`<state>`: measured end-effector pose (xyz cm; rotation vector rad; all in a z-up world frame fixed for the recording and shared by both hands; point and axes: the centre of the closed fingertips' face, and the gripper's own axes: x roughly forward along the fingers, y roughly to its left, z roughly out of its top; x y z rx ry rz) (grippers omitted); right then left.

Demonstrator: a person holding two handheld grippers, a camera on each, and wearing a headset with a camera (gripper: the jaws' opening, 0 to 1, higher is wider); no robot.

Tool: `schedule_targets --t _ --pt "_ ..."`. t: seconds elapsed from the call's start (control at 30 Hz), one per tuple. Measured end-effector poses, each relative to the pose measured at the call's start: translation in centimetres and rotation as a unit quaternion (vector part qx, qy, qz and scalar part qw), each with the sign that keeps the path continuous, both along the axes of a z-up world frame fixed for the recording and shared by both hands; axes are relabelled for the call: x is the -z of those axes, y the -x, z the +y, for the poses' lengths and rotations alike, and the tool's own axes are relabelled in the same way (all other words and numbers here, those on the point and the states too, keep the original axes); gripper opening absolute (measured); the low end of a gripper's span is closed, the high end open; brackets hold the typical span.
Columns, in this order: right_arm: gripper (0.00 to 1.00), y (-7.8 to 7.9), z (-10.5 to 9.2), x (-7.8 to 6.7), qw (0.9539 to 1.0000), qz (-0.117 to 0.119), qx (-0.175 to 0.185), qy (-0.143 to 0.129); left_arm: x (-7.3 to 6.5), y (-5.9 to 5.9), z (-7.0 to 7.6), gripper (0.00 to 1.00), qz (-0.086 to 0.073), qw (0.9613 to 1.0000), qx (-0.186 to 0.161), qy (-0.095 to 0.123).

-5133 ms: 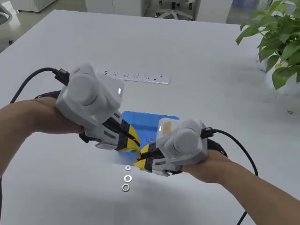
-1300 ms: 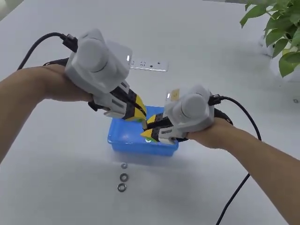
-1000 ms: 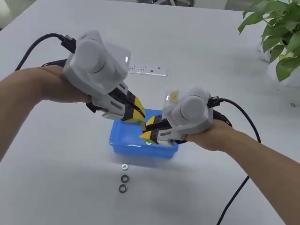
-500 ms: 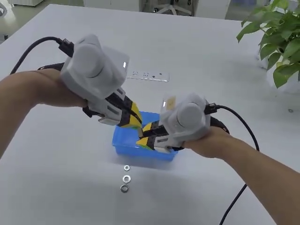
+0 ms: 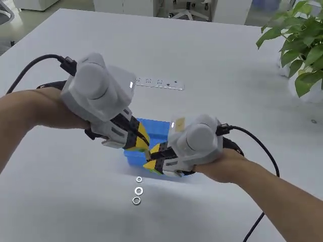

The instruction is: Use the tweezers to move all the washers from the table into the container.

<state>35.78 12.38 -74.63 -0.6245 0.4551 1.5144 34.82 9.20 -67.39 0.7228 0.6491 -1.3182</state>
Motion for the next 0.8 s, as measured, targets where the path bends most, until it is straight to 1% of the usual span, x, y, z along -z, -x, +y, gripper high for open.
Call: schedule_targets --t 0.17,0.27,0.53,0.8 --pt "0.12 1.3 0.2 0.7 0.9999 0.008 -0.007 0.001 0.7 1.1 0.1 0.06 0.007 1.0 0.0 -0.004" --pt "0.12 1.8 0.3 1.1 0.9999 0.011 -0.009 0.003 1.1 1.6 0.2 0.06 0.009 0.9999 0.0 -0.006" --pt "0.12 3.2 0.6 2.0 0.9996 0.021 -0.016 0.004 1.9 2.8 0.5 0.06 0.019 0.9998 -0.001 -0.009" --pt "0.12 4.3 0.9 2.7 0.9994 0.026 -0.024 0.005 2.6 3.8 0.7 0.06 0.028 0.9995 -0.006 -0.009"
